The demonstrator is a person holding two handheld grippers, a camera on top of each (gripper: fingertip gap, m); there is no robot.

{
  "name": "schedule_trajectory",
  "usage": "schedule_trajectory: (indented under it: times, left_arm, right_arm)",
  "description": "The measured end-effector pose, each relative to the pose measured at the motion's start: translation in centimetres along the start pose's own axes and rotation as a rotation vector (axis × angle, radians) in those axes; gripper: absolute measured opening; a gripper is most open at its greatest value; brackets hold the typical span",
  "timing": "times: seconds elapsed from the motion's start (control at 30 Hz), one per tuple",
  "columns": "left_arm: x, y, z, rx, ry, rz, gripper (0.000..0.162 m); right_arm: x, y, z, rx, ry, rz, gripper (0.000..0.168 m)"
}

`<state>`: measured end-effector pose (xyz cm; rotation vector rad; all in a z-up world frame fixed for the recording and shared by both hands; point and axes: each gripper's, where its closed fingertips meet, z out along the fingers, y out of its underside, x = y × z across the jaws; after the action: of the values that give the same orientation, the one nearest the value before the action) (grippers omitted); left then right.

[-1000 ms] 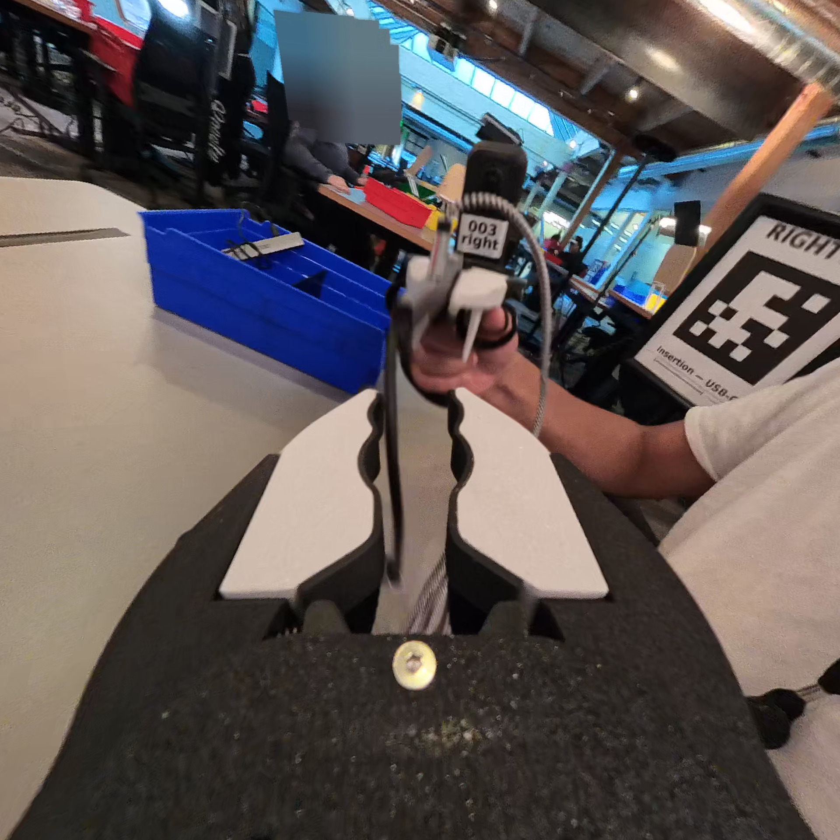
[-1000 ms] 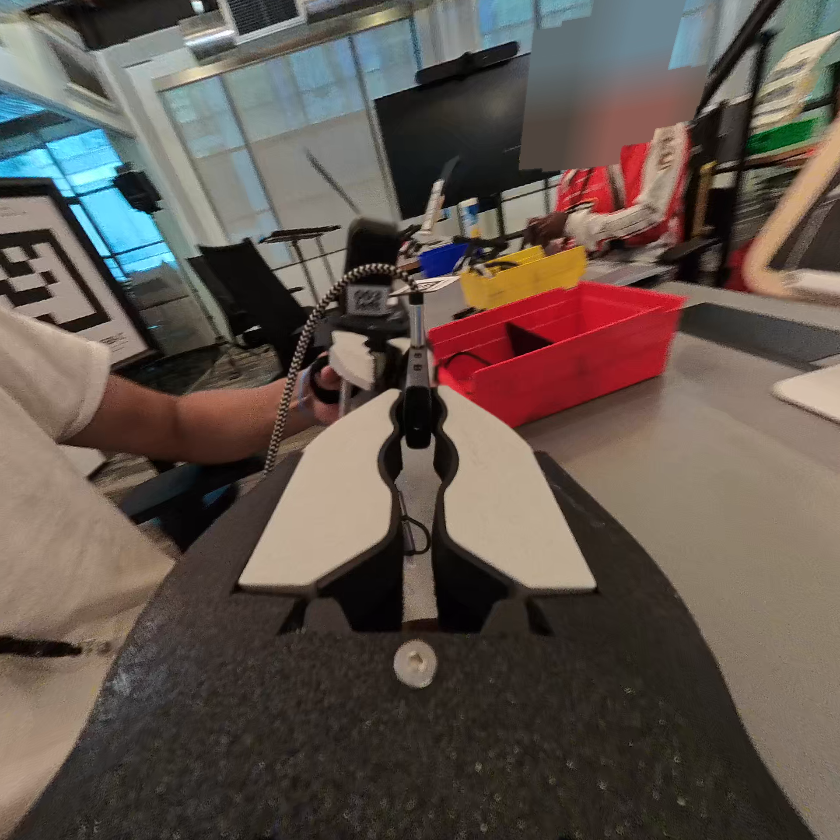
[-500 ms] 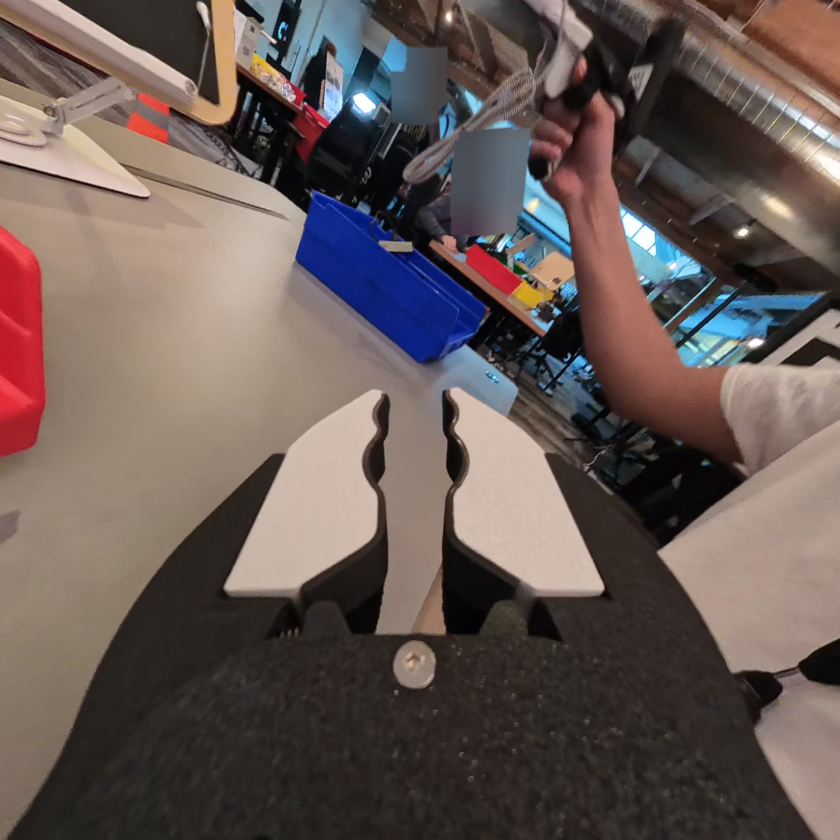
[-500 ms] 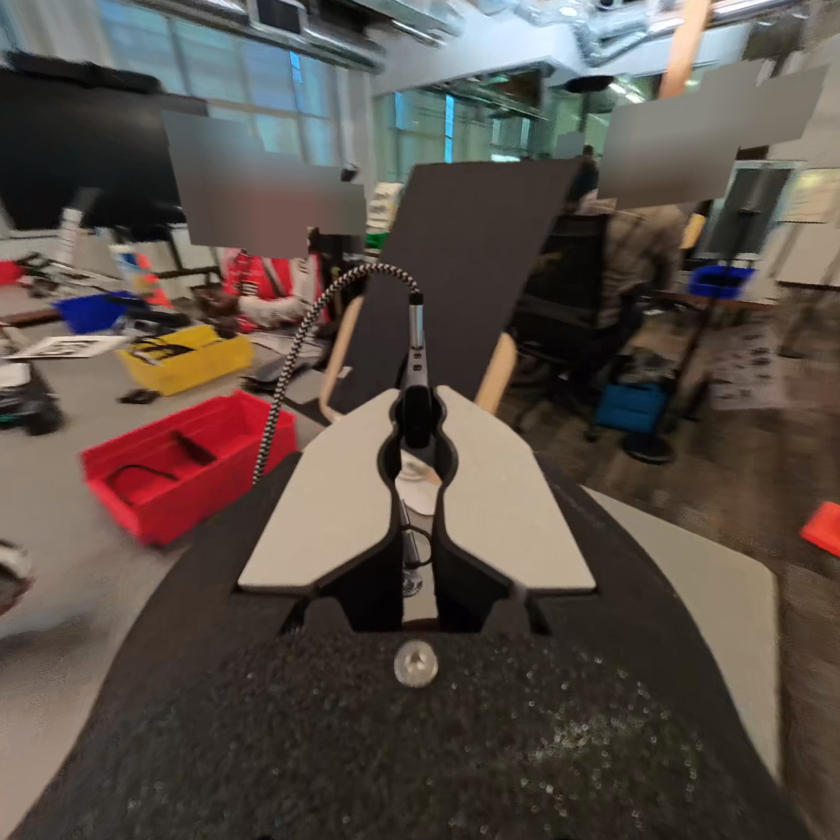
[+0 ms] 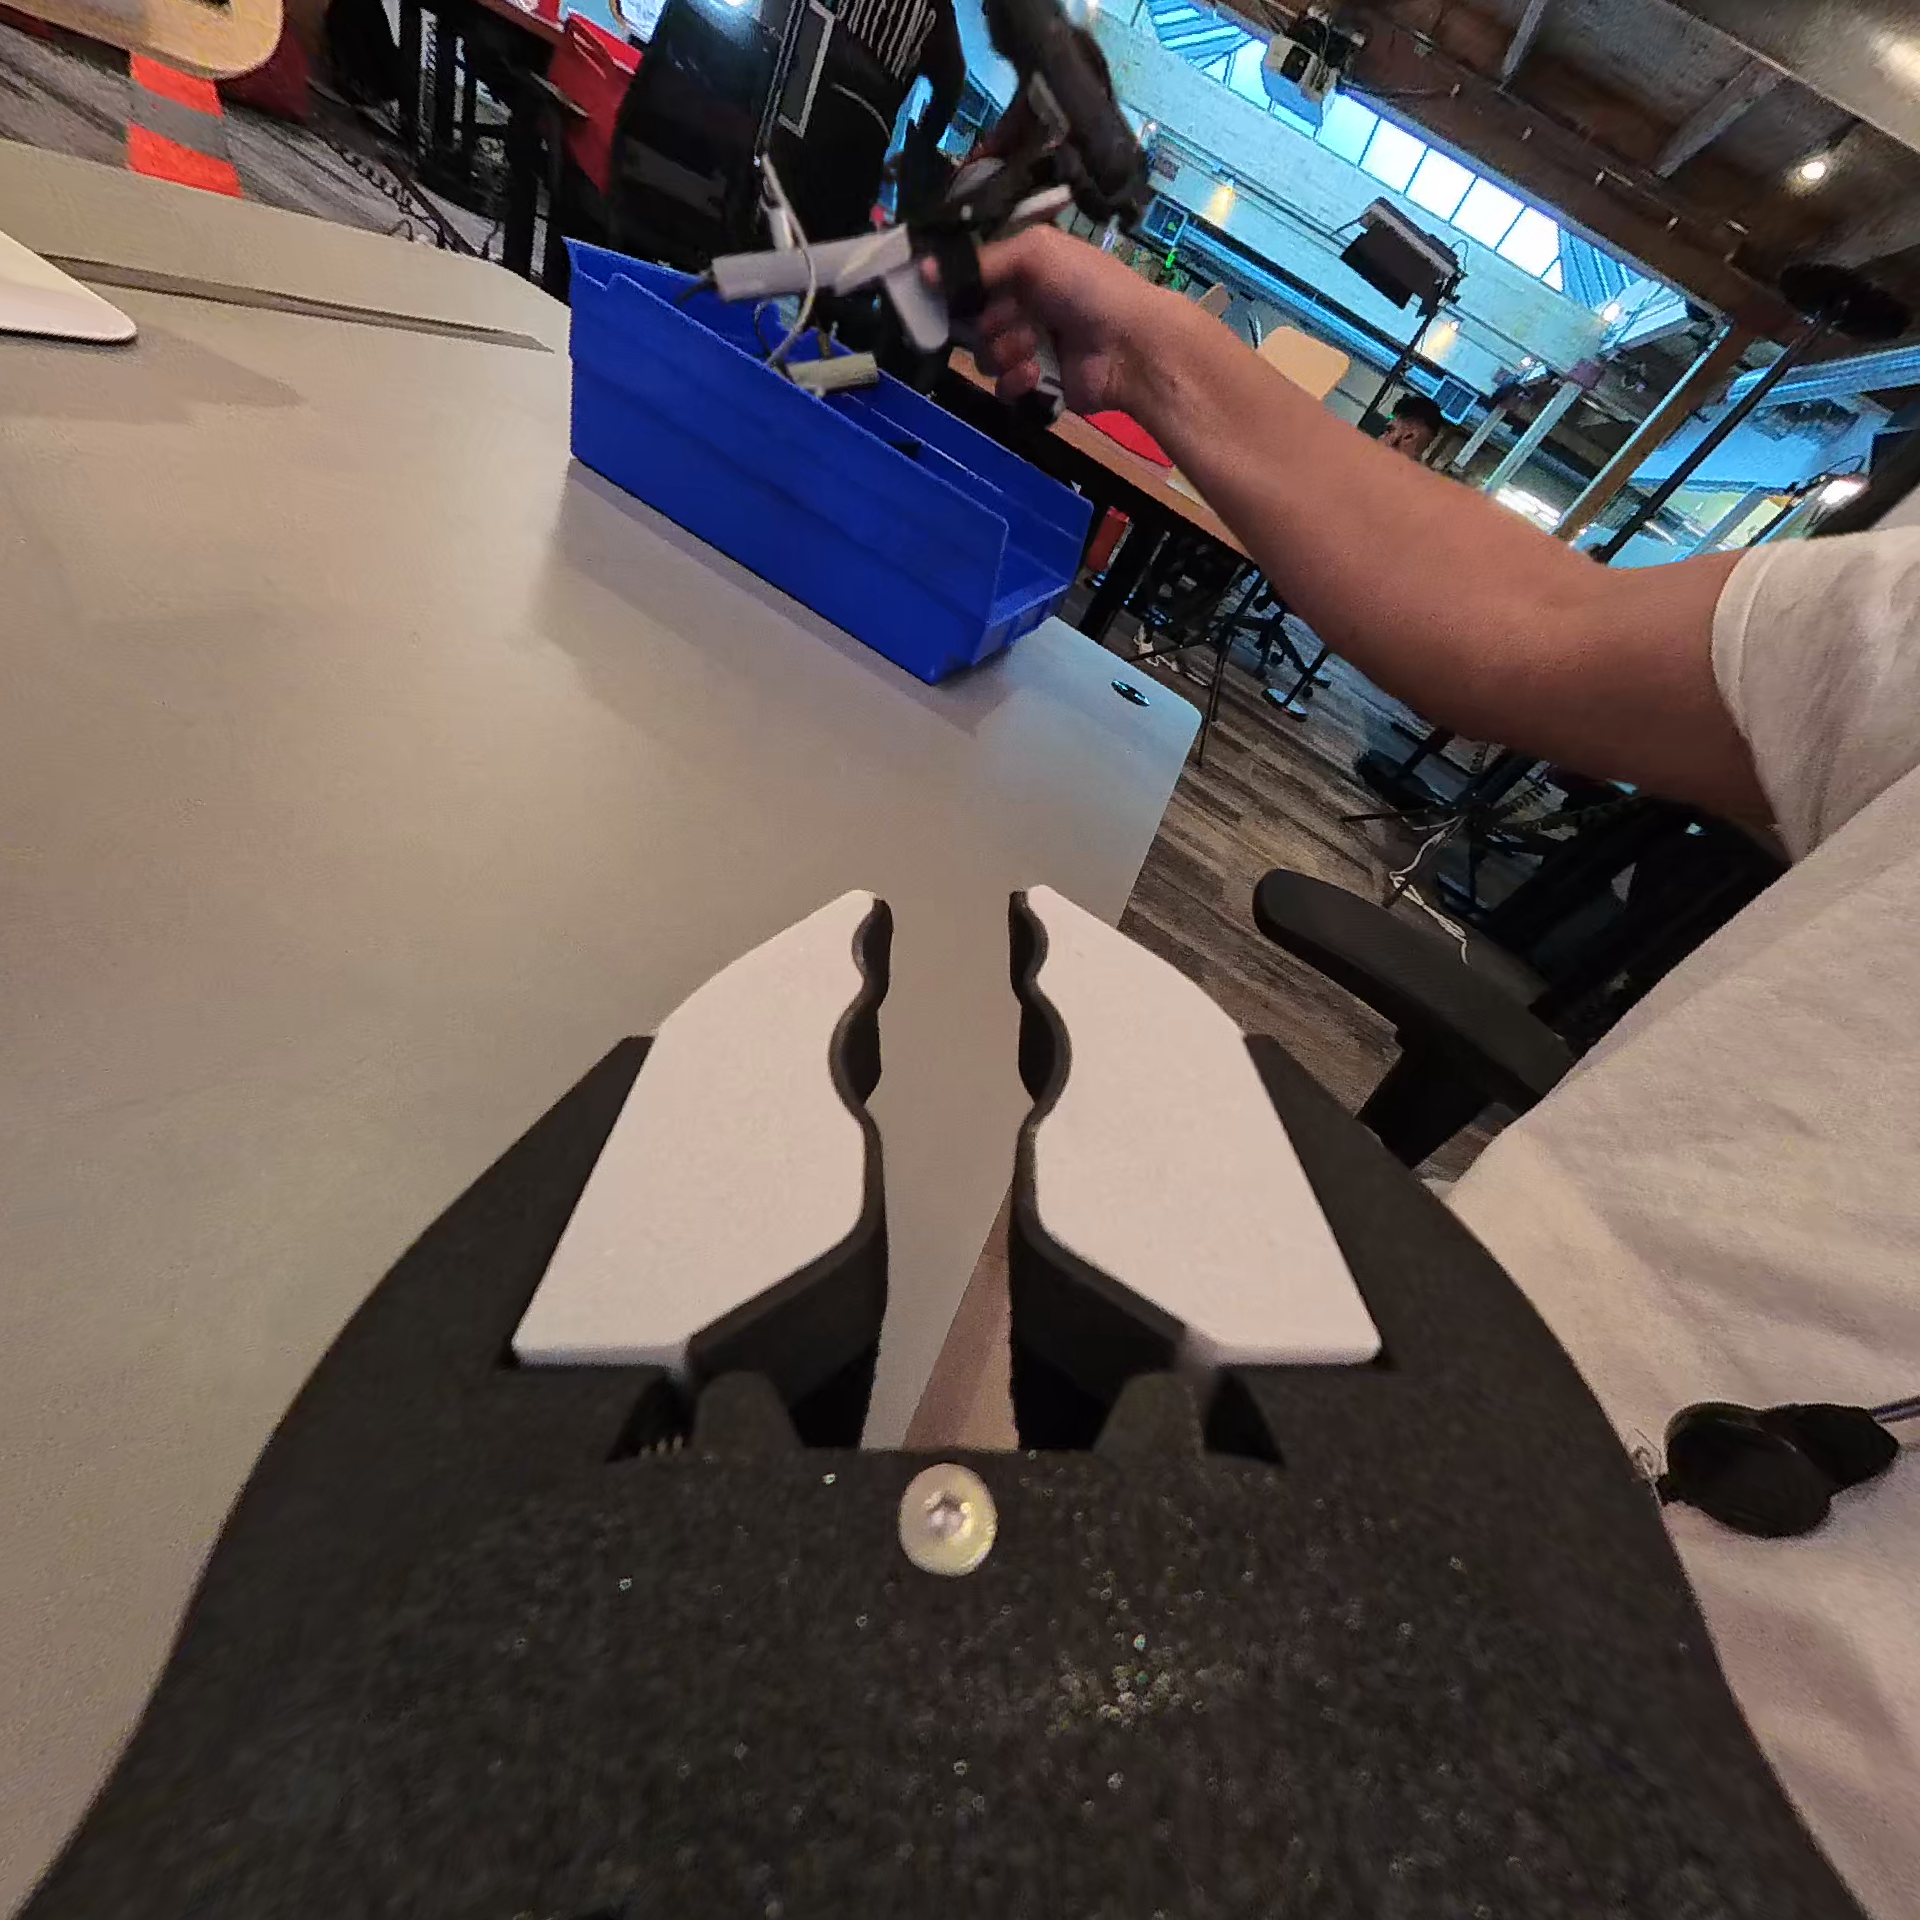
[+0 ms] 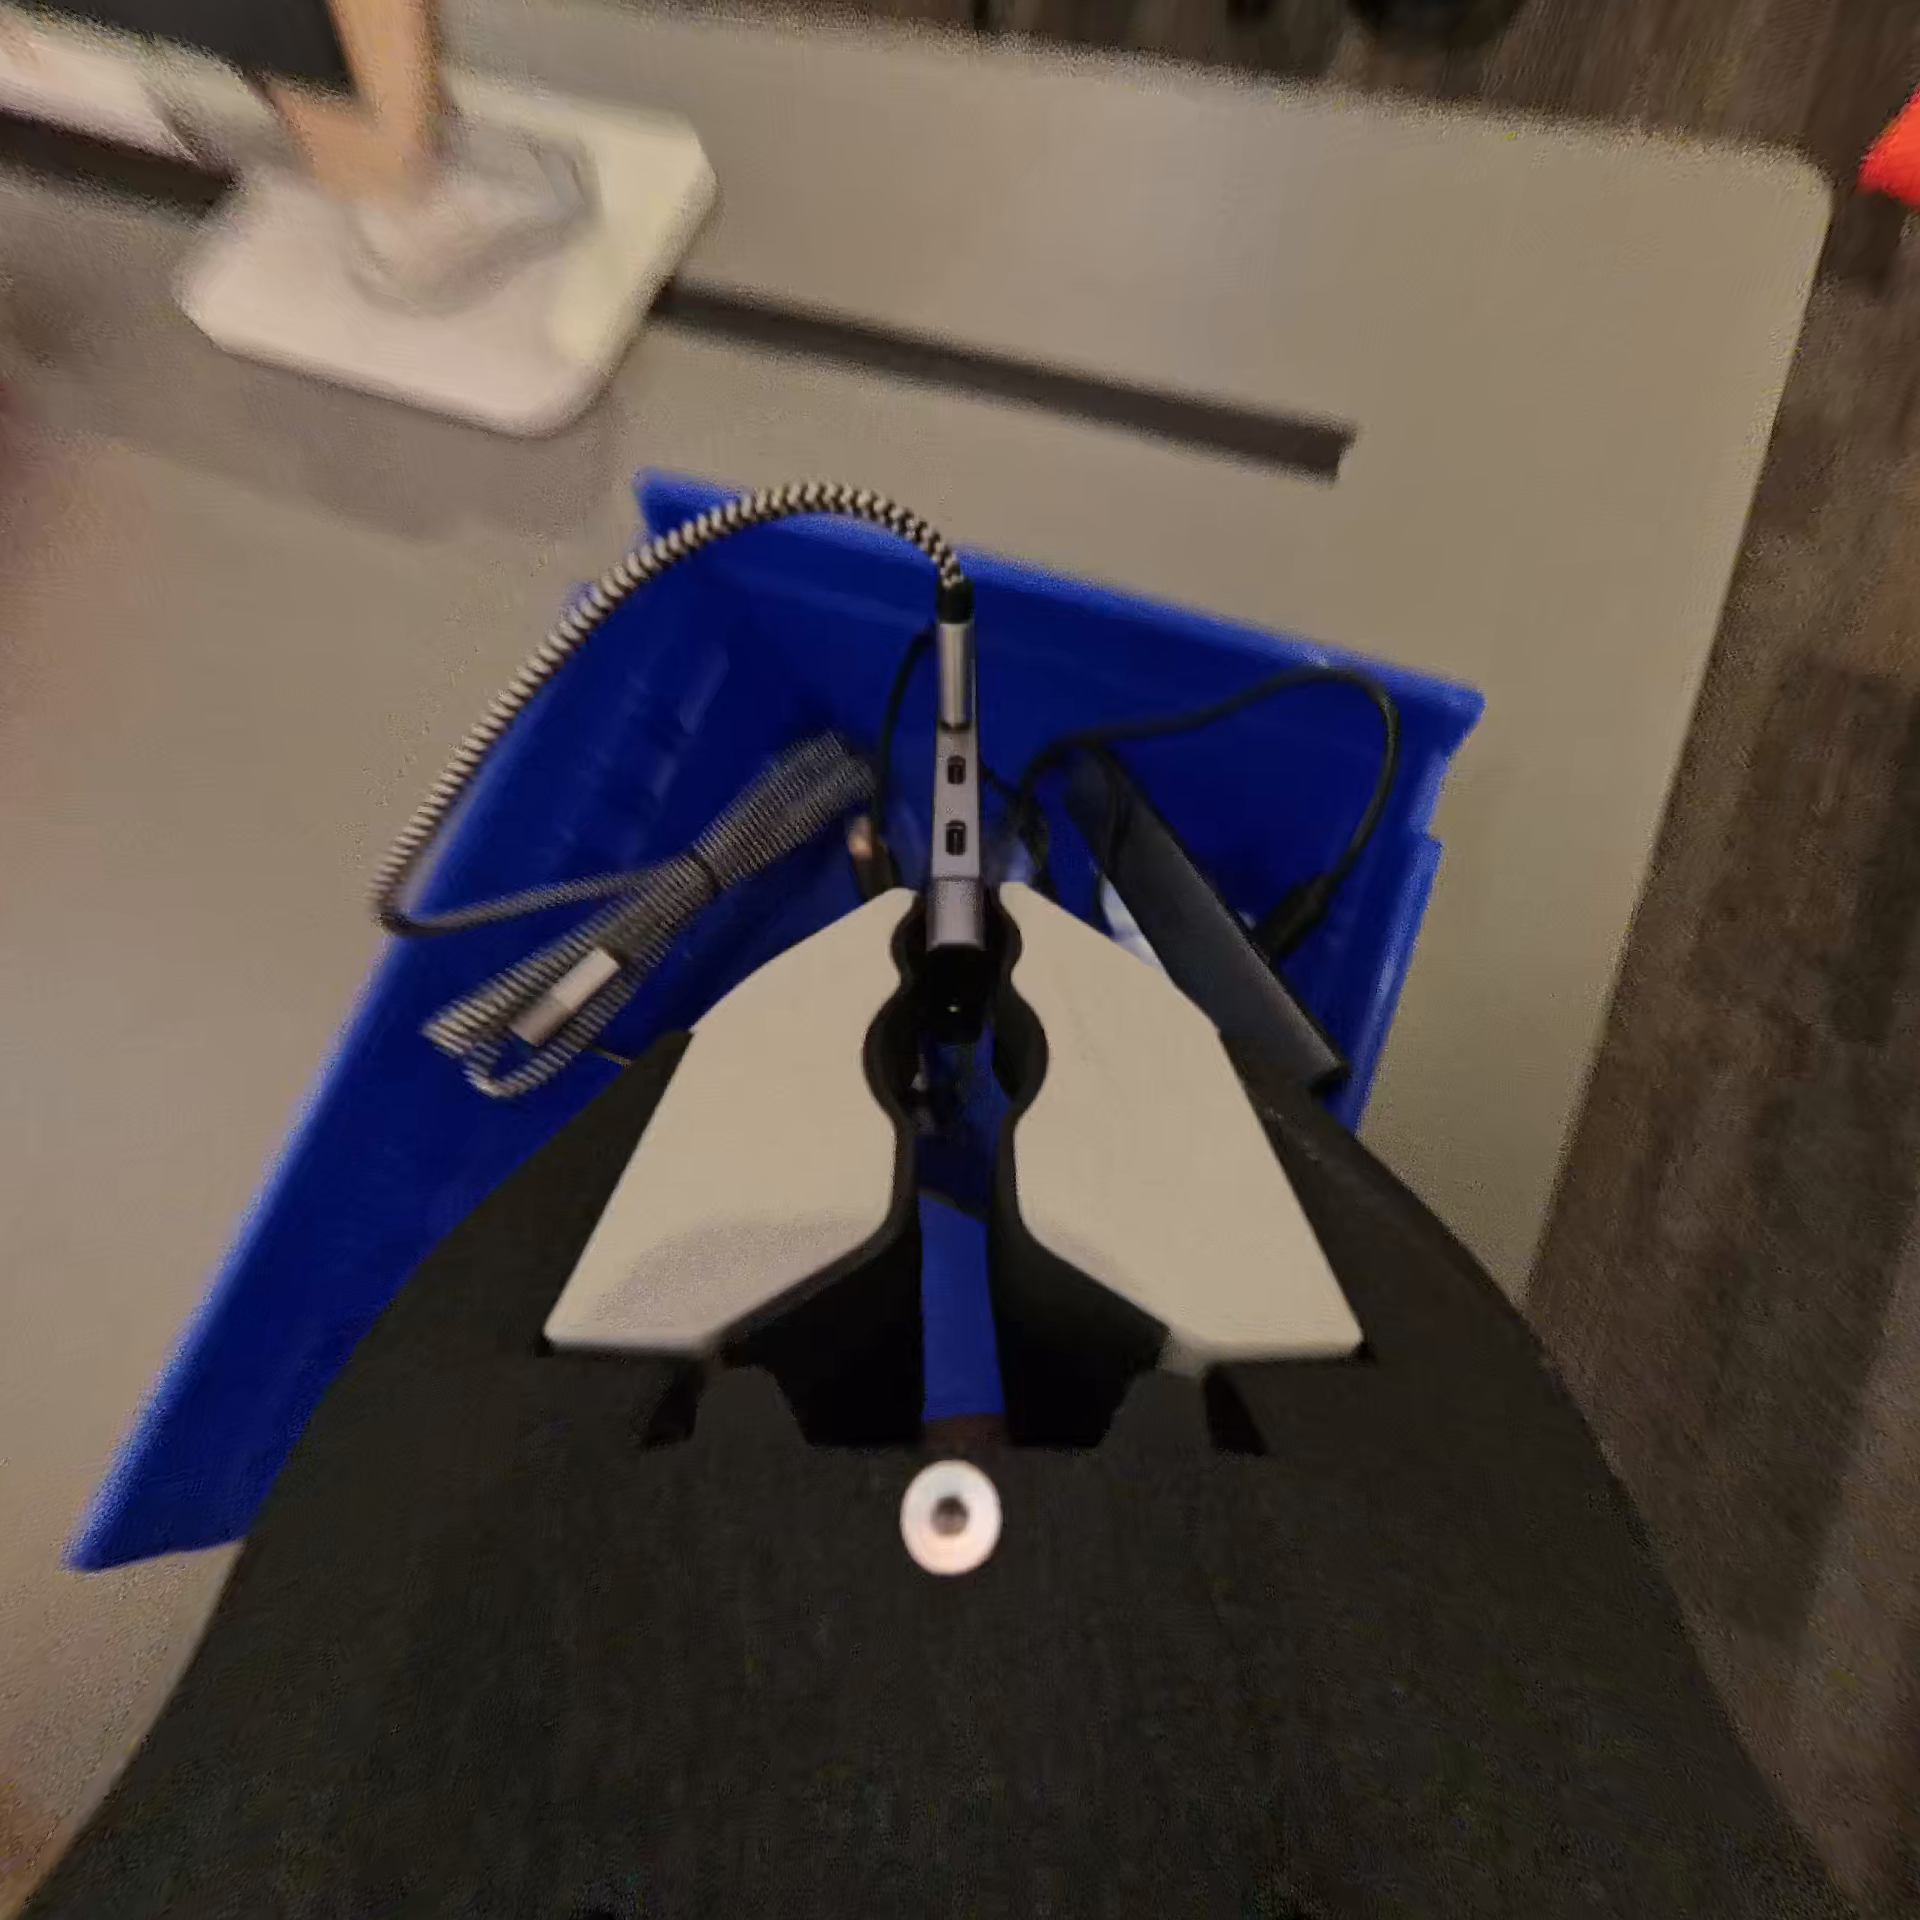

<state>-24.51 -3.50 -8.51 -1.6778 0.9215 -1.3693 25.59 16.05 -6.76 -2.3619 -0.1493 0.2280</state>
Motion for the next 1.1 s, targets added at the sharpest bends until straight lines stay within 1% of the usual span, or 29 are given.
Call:
schedule_trajectory:
  times: [0.07, 0.13, 0.2, 0.27, 0.33, 0.37, 0.4, 0.43, 0.5, 0.57, 0.63, 0.67, 0.73, 0.77, 0.8, 0.87, 0.9, 0.97, 1.03, 1.07, 1.1]
  left_arm:
    - [-0.1, 0.1, 0.3, -0.003, 0.013, -0.018, 0.021]
    - [0.0, 0.3, 0.6, -0.015, 0.026, -0.032, 0.021]
    - [0.1, 0.6, 0.8, -0.029, 0.033, -0.031, 0.021]
    - [0.1, 0.8, 1.0, -0.035, 0.033, -0.026, 0.021]
    - [0.3, 1.0, 1.1, -0.042, 0.037, -0.032, 0.021]
    - [0.4, 1.1, 1.1, -0.045, 0.04, -0.034, 0.021]
    - [0.5, 1.2, 1.1, -0.049, 0.042, -0.033, 0.021]
    - [0.5, 1.3, 1.0, -0.053, 0.041, -0.027, 0.021]
    - [0.4, 1.4, 0.8, -0.055, 0.024, -0.008, 0.021]
    - [-0.1, 1.3, 0.4, -0.049, -0.008, 0.014, 0.021]
    - [-0.9, 0.7, -0.3, -0.031, -0.077, 0.055, 0.019]
    - [-1.9, 0.2, -1.1, -0.01, -0.149, 0.084, 0.018]
    - [-4.5, -1.3, -3.6, 0.054, -0.358, 0.12, 0.019]
    - [-5.8, -1.9, -5.4, 0.085, -0.464, 0.122, 0.019]
    - [-6.6, -2.3, -7.2, 0.111, -0.552, 0.125, 0.019]
    - [-7.2, -2.8, -10.5, 0.159, -0.682, 0.146, 0.019]
    - [-7.3, -3.0, -12.0, 0.18, -0.74, 0.165, 0.019]
    - [-7.5, -3.0, -14.7, 0.2, -0.85, 0.198, 0.019]
    - [-8.0, -2.4, -16.3, 0.176, -0.931, 0.205, 0.019]
    - [-8.4, -2.1, -16.8, 0.154, -0.96, 0.205, 0.019]
    - [-8.7, -1.8, -17.1, 0.134, -0.982, 0.208, 0.019]
  right_arm:
    - [1.1, 1.9, 1.5, -0.163, 0.05, -0.042, 0.009]
    - [0.9, 3.0, 2.8, -0.258, 0.006, -0.032, 0.009]
    - [0.4, 3.7, 4.0, -0.319, -0.036, -0.043, 0.01]
    - [0.0, 5.4, 5.1, -0.428, -0.053, -0.063, 0.011]
    - [1.1, 4.7, 5.3, -0.439, 0.035, -0.111, 0.011]
    - [1.5, 4.2, 5.1, -0.435, 0.065, -0.1, 0.012]
    - [1.5, 3.5, 4.8, -0.41, 0.066, -0.081, 0.012]
    - [1.3, 2.6, 4.3, -0.368, 0.049, -0.055, 0.019]
    - [1.0, 1.3, 2.9, -0.313, 0.009, 0.009, 0.039]
    - [1.3, 1.0, 1.1, -0.309, 0.01, 0.031, 0.048]
    - [2.2, 0.2, -1.2, -0.245, 0.084, 0.031, 0.048]
    - [1.8, -0.5, -2.7, -0.177, 0.095, 0.036, 0.045]
    - [-1.2, -1.7, -5.7, 0.023, 0.071, 0.027, 0.037]
    - [-3.1, -1.7, -7.0, 0.125, 0.064, 0.01, 0.034]
    - [-5.1, -0.8, -8.1, 0.204, 0.068, -0.005, 0.034]
    - [-9.6, 2.4, -8.9, 0.334, 0.047, 0.007, 0.032]
    - [-12.0, 4.7, -8.6, 0.38, 0.014, 0.027, 0.032]
    - [-15.5, 9.9, -6.9, 0.386, -0.004, 0.069, 0.032]
    - [-16.9, 14.2, -5.3, 0.385, 0.04, 0.1, 0.032]
    - [-16.9, 15.5, -4.9, 0.4, 0.068, 0.139, 0.031]
    - [-17.3, 16.2, -4.7, 0.417, 0.058, 0.172, 0.031]
